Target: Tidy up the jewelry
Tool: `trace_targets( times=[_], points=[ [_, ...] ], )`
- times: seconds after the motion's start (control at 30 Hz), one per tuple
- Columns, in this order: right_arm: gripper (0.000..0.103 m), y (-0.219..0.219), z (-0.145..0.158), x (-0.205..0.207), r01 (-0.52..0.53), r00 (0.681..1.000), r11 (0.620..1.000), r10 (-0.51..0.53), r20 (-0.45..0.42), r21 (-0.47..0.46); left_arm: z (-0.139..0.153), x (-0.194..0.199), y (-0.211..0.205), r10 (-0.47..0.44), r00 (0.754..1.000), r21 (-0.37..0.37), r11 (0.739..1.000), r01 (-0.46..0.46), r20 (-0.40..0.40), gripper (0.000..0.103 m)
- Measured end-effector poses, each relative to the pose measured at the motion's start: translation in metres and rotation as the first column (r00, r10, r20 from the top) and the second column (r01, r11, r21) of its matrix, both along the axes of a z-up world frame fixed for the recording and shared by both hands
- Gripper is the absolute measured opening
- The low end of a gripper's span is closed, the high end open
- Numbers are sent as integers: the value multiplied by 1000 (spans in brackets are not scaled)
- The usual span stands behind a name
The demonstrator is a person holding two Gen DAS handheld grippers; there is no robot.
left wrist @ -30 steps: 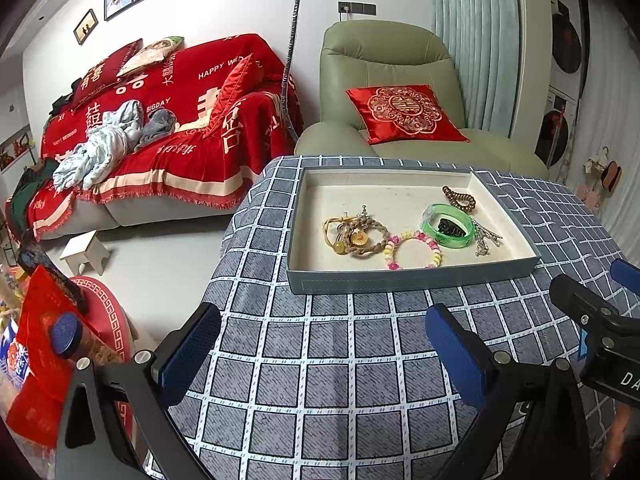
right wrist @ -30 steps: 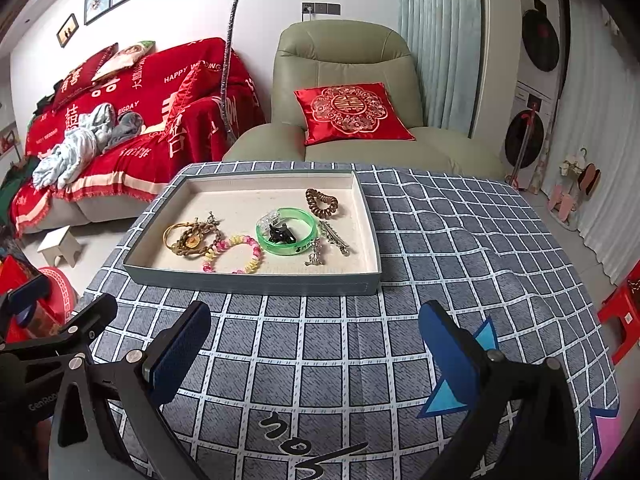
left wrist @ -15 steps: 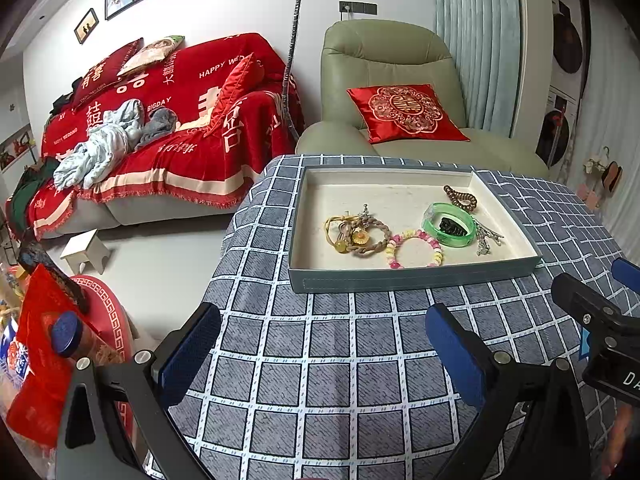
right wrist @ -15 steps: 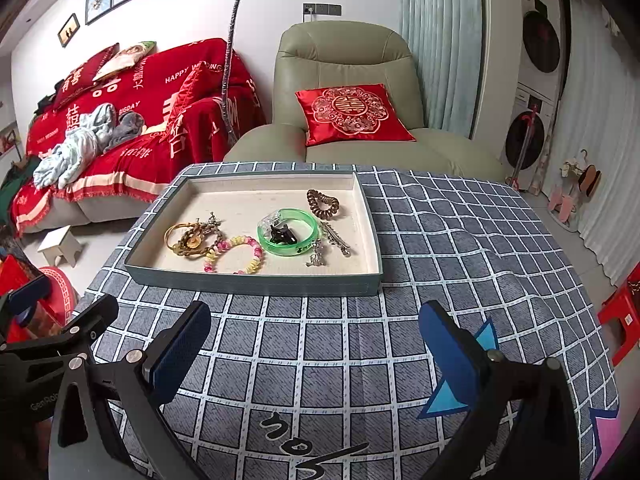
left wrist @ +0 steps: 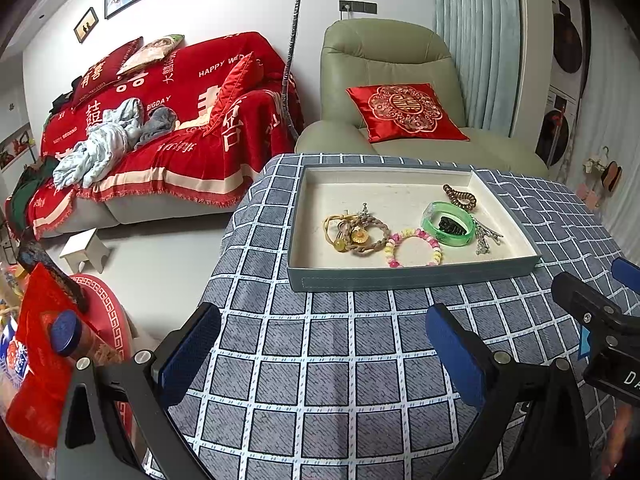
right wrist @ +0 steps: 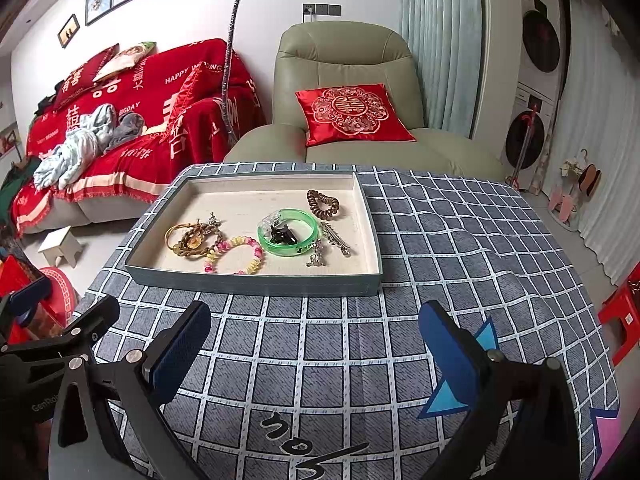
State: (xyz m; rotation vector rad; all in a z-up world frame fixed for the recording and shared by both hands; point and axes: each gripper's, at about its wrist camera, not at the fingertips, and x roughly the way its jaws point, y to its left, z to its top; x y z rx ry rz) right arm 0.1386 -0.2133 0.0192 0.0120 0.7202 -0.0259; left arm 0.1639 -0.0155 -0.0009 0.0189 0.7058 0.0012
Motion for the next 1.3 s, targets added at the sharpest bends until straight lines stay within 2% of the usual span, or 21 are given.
trace_targets(
  times=[1.3],
  points=[
    [103,3,0,-2,-1,1000,1000,1,-1,0,-6,1,1,-7,1000,-10,1000,7,-15,103]
  ],
)
